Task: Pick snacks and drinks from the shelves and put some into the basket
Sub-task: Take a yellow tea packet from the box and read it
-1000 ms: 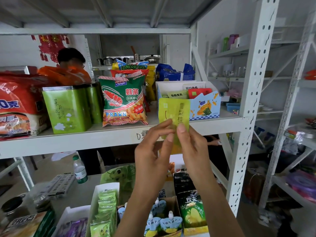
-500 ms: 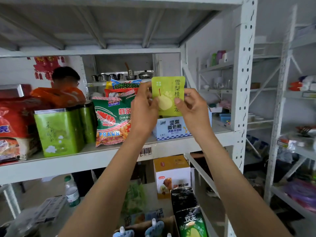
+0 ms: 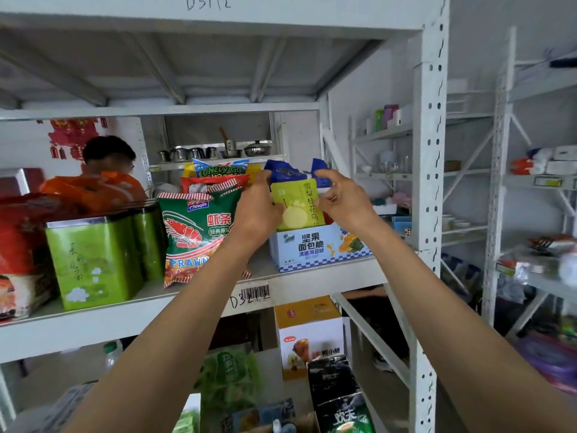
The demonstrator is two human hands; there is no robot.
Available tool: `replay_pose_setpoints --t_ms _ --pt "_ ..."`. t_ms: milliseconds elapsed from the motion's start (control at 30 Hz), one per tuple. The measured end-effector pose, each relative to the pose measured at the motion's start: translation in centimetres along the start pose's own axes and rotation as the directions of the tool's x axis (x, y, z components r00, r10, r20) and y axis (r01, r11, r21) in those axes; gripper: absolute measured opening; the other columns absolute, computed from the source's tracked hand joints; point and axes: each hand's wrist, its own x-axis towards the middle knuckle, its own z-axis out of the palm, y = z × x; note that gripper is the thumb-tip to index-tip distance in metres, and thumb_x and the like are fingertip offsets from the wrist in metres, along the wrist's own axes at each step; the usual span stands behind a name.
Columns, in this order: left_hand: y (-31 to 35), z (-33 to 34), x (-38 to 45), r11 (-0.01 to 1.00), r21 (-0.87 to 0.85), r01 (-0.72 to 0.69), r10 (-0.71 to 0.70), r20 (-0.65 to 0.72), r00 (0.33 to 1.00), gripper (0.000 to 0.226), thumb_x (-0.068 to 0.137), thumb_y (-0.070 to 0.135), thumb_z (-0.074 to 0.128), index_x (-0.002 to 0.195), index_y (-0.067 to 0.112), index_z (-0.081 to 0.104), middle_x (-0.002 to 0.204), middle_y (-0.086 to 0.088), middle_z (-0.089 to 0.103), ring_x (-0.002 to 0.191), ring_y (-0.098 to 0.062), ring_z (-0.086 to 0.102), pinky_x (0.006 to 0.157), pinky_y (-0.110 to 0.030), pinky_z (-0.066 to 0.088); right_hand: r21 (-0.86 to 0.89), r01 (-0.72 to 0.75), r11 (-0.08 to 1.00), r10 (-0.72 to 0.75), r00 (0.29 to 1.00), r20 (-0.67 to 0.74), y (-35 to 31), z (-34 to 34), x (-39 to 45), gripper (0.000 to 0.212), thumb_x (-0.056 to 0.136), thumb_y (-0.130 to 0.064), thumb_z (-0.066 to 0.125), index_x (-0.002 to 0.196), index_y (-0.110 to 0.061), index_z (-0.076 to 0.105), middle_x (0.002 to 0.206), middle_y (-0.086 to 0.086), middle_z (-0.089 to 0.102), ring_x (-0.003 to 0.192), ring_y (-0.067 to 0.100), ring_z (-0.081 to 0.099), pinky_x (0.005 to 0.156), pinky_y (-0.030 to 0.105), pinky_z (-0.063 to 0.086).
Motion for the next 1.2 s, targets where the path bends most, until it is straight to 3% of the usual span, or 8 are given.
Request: replay_pose_setpoints --t_ms 67,233,367,533,733,933,1067,1200 --pt "0.0 -0.2 -0.2 0.997 0.075 -0.03 0.029 0.016 0.999 0.067 0.084 0.001 0.067 0.142 0.017 0.04 0.097 -0.011 0.068 0.092 -0.029 0.067 0.081 -0.043 0.057 -0.044 -0.005 0.999 0.007 0.999 0.045 0.2 0.2 -0.1 0.042 0.089 -0.018 0.066 0.128 -0.032 0.056 0.084 -0.001 0.073 0.071 0.011 0.062 0.072 0.032 0.051" --pt "0.8 -0.6 -0.4 0.956 0.279 -0.088 0.059 0.111 0.992 0.041 0.087 0.008 0.066 0.126 0.019 0.058 0.109 -0.006 0.067 0.104 -0.028 0.064 0.085 -0.04 0.053 -0.176 -0.06 0.983 0.078 0.993 0.093 -0.1 0.0 -0.3 0.032 0.089 -0.021 0.065 0.12 -0.03 0.063 0.112 0.004 0.07 0.095 0.023 0.066 0.072 0.03 0.049" --pt "1.4 -0.3 -0.1 0.898 0.421 -0.127 0.06 0.169 0.984 0.023 0.086 0.012 0.065 0.109 0.017 0.066 0.118 -0.003 0.063 0.107 -0.024 0.059 0.087 -0.039 0.052 -0.234 -0.076 0.969 0.119 0.978 0.172 -0.3 0.2 -0.3 0.026 0.088 -0.025 0.067 0.112 -0.032 0.066 0.1 -0.002 0.066 0.098 0.022 0.065 0.083 0.032 0.052" --pt "2.1 0.3 0.0 0.822 0.545 -0.166 0.087 0.167 0.982 0.031 0.088 0.014 0.067 0.119 0.015 0.064 0.123 -0.006 0.059 0.108 -0.025 0.06 0.08 -0.035 0.048 -0.177 -0.064 0.982 0.097 0.979 0.181 0.1 -0.2 0.1 0.03 0.092 -0.019 0.063 0.121 -0.025 0.067 0.105 -0.004 0.064 0.096 0.018 0.062 0.08 0.026 0.05" --pt "3.3 2.5 0.5 0.894 0.368 -0.256 0.202 0.18 0.963 0.038 0.093 0.012 0.063 0.129 0.022 0.06 0.134 -0.005 0.054 0.12 -0.024 0.054 0.09 -0.034 0.048 -0.342 -0.113 0.933 0.085 0.992 -0.097 2.2 -2.4 1.1 0.032 0.094 -0.006 0.052 0.115 -0.02 0.071 0.12 0.003 0.069 0.113 0.026 0.062 0.099 0.045 0.047" --pt "5.0 5.2 1.6 0.89 0.38 -0.251 0.132 0.312 0.941 0.041 0.096 0.011 0.056 0.138 0.01 0.053 0.137 -0.012 0.046 0.123 -0.03 0.049 0.096 -0.037 0.043 -0.567 -0.137 0.813 0.147 0.989 -0.029 3.2 -3.3 1.0 0.043 0.091 -0.007 0.048 0.122 -0.03 0.067 0.126 0.002 0.063 0.118 0.027 0.056 0.104 0.043 0.039" --pt "4.9 6.4 2.3 0.88 0.414 -0.232 0.101 0.313 0.944 0.031 0.092 0.017 0.063 0.121 0.006 0.064 0.122 -0.013 0.058 0.108 -0.029 0.056 0.084 -0.035 0.045 -0.591 -0.138 0.794 0.169 0.986 -0.003 3.5 -2.8 0.8 0.043 0.091 -0.005 0.044 0.113 -0.029 0.071 0.115 0.007 0.062 0.111 0.029 0.056 0.107 0.05 0.029" --pt "4.9 6.7 2.4 0.926 0.347 -0.149 0.077 0.211 0.974 0.016 0.089 0.015 0.066 0.104 0.011 0.071 0.107 -0.007 0.068 0.096 -0.024 0.062 0.076 -0.035 0.051 -0.547 -0.139 0.826 0.131 0.99 -0.053 3.5 -3.0 0.5 0.035 0.094 -0.01 0.047 0.112 -0.027 0.07 0.112 0.009 0.06 0.108 0.031 0.058 0.102 0.048 0.039"
